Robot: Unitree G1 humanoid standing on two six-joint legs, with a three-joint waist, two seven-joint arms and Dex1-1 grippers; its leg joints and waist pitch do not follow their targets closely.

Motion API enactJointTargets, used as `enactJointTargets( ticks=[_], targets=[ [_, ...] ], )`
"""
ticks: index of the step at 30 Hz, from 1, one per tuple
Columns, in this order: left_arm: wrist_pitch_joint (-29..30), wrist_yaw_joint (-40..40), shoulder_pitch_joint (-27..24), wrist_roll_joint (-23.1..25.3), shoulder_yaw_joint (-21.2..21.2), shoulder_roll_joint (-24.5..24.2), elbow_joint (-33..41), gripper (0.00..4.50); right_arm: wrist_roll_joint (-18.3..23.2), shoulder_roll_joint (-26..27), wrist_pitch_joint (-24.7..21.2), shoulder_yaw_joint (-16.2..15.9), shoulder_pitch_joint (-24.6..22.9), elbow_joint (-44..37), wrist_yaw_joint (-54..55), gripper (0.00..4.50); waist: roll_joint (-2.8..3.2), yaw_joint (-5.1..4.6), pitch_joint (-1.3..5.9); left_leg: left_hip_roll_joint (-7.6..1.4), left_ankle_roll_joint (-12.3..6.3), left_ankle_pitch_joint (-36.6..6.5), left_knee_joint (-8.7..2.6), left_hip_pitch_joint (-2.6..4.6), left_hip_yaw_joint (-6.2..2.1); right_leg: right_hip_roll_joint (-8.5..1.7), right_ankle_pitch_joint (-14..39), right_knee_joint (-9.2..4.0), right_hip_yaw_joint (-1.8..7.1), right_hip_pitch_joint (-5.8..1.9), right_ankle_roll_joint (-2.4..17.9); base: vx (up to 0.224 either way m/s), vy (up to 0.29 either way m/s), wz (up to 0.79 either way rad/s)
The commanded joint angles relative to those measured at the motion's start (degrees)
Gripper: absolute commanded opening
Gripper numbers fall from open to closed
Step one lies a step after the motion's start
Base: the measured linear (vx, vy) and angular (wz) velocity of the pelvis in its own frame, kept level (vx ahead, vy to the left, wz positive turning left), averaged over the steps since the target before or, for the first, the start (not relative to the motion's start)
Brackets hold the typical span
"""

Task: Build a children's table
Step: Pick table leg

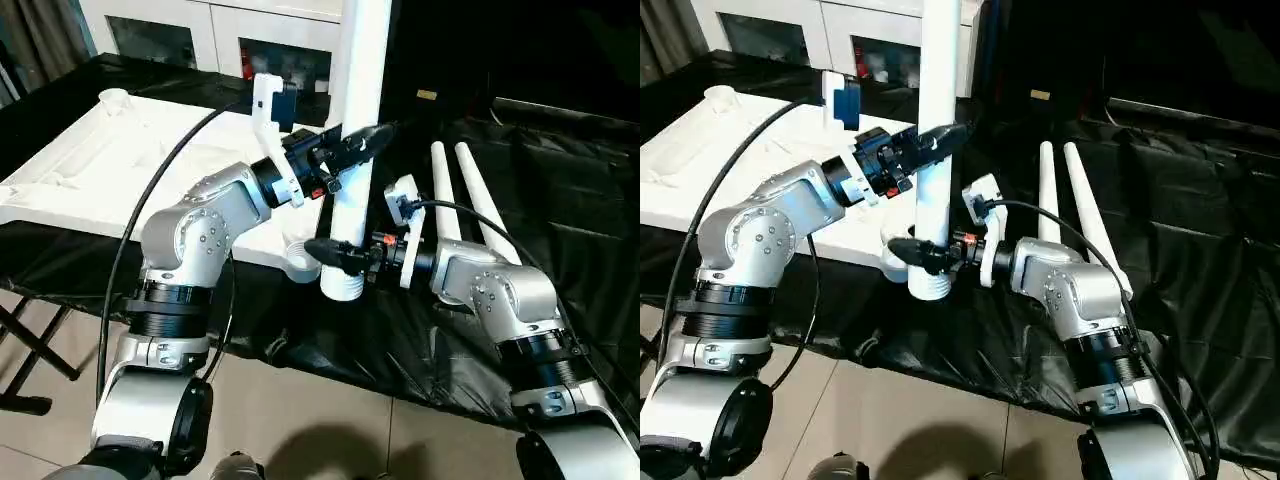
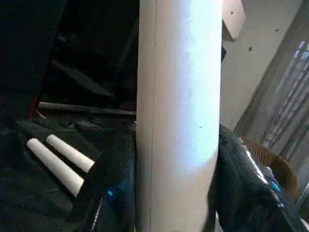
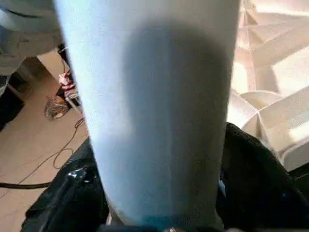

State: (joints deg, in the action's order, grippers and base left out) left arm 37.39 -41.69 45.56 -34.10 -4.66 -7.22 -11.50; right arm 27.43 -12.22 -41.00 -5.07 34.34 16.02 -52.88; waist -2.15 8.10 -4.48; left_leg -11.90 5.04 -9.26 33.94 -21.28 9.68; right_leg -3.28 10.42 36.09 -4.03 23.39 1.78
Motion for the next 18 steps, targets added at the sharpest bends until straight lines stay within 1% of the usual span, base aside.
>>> enactJointTargets(
  ticks=[1, 3, 8, 16, 18],
  targets=[
    [-0.2, -0.9, 0.5, -0.6, 0.3, -0.1, 1.4, 1.81, -0.4, -1.0, -1.0, -0.3, 0.9, 0.4, 0.3, 3.38, 0.45, -0.16, 5.12, -1.00, 0.43, -8.1, -3.30, 0.55, -0.13, -4.34, 8.3, -4.31, 2.81, -3.87, 9.2, 0.000, 0.000, 0.00],
    [0.1, -1.5, 0.2, -0.6, 0.8, -0.4, 1.7, 1.81, 0.0, -1.1, -2.1, -0.2, 1.0, 0.6, 0.3, 3.41, 0.44, -0.17, 5.12, -1.01, 0.48, -8.0, -3.31, 0.53, -0.14, -4.34, 8.3, -4.30, 2.81, -3.87, 9.0, 0.000, 0.000, 0.00],
    [0.6, -2.5, -0.4, -0.4, 2.1, -1.1, 2.1, 1.81, 0.3, -1.0, -2.7, 0.2, 1.6, 1.0, 0.3, 3.41, 0.49, -0.15, 5.20, -1.04, 0.53, -7.6, -3.28, 0.52, -0.15, -4.37, 7.4, -4.14, 2.84, -3.86, 9.2, 0.000, 0.000, 0.00],
    [0.4, -2.8, -0.3, 0.7, 2.7, -1.4, 1.3, 1.81, -0.1, -1.5, -1.4, 0.0, 1.6, -0.5, -0.7, 3.41, 0.49, -0.13, 5.16, -1.03, 0.71, -7.9, -3.29, 0.54, -0.13, -4.34, 7.7, -4.20, 2.82, -3.86, 9.1, 0.000, 0.000, 0.00],
    [0.1, -2.7, -0.1, 0.9, 2.8, -1.8, 0.7, 1.81, -0.1, -1.8, -0.7, 0.4, 1.9, -1.3, -1.0, 3.41, 0.50, -0.14, 5.16, -1.02, 0.72, -8.0, -3.27, 0.52, -0.12, -4.36, 8.0, -4.23, 2.82, -3.87, 9.0, 0.000, 0.000, 0.00]
  ],
)
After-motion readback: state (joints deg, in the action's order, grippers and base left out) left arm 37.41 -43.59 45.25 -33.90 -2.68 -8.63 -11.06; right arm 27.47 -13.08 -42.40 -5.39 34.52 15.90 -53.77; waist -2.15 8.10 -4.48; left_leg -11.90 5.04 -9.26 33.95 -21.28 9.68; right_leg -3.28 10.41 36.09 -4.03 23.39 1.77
